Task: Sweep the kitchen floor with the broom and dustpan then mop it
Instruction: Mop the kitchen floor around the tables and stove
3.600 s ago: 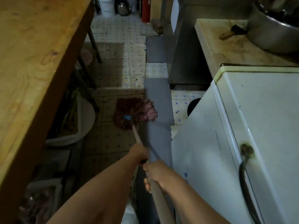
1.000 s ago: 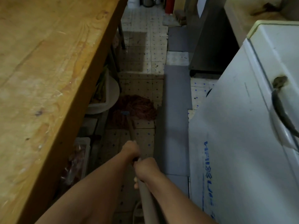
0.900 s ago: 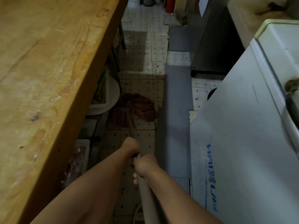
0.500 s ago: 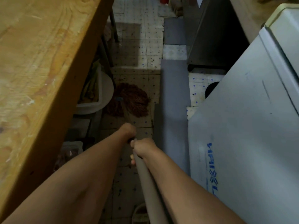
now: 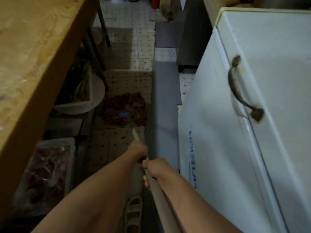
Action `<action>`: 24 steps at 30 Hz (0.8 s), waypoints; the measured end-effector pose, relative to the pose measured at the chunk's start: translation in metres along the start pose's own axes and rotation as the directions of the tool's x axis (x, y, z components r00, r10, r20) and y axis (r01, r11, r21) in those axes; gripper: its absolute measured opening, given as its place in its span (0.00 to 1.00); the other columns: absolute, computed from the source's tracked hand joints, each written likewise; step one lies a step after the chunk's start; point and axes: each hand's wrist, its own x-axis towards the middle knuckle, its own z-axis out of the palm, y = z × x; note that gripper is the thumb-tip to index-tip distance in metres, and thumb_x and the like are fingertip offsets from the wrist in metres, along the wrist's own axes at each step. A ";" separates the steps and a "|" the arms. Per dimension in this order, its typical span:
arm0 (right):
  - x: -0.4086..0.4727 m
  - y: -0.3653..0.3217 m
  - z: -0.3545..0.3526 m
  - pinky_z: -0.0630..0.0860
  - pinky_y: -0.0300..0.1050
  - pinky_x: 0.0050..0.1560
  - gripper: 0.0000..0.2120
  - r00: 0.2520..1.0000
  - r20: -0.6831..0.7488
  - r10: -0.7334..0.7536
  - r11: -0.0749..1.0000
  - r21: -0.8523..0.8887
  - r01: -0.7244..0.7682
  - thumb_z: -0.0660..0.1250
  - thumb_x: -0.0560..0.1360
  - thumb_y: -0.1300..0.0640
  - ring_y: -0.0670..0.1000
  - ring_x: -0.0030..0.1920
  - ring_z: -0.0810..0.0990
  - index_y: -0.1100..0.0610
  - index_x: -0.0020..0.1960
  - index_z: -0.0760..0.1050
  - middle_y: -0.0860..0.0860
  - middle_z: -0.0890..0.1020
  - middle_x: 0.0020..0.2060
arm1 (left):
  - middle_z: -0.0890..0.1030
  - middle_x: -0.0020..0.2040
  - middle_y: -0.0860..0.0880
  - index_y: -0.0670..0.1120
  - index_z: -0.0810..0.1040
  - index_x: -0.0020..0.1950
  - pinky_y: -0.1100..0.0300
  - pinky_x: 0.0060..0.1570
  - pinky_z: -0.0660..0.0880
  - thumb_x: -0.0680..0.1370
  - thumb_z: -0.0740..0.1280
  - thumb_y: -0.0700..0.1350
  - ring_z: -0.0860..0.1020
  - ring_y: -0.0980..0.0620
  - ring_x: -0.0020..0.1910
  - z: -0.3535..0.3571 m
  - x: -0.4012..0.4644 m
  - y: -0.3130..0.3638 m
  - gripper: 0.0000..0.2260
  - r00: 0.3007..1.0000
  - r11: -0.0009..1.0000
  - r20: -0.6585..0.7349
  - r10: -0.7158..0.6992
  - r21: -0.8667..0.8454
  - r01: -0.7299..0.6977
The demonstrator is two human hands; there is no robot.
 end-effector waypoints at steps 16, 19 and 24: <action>-0.027 0.038 -0.015 0.73 0.39 0.26 0.19 0.997 -0.083 0.004 1.000 -0.021 -0.006 0.62 0.80 0.53 0.48 0.29 0.75 0.60 0.67 0.68 0.55 0.75 0.39 | 0.71 0.67 0.40 0.40 0.68 0.69 0.53 0.62 0.69 0.81 0.54 0.41 0.71 0.42 0.66 0.037 -0.032 0.018 0.17 0.991 0.941 0.076 -0.112 -0.312 0.130; -0.015 0.009 -0.016 0.74 0.41 0.27 0.15 0.996 -0.091 -0.012 0.999 -0.037 0.008 0.61 0.80 0.54 0.49 0.28 0.74 0.60 0.63 0.68 0.55 0.74 0.36 | 0.70 0.68 0.39 0.38 0.67 0.70 0.54 0.62 0.69 0.82 0.53 0.41 0.71 0.43 0.66 0.010 -0.016 0.027 0.17 0.985 0.939 0.095 -0.146 -0.299 0.168; 0.007 -0.063 -0.012 0.73 0.42 0.27 0.07 0.996 -0.085 -0.019 0.998 -0.060 0.014 0.61 0.80 0.56 0.50 0.27 0.73 0.59 0.50 0.67 0.55 0.74 0.32 | 0.69 0.69 0.37 0.36 0.65 0.71 0.55 0.63 0.68 0.83 0.52 0.41 0.69 0.41 0.68 -0.043 0.036 0.028 0.18 0.986 0.940 0.059 -0.154 -0.300 0.164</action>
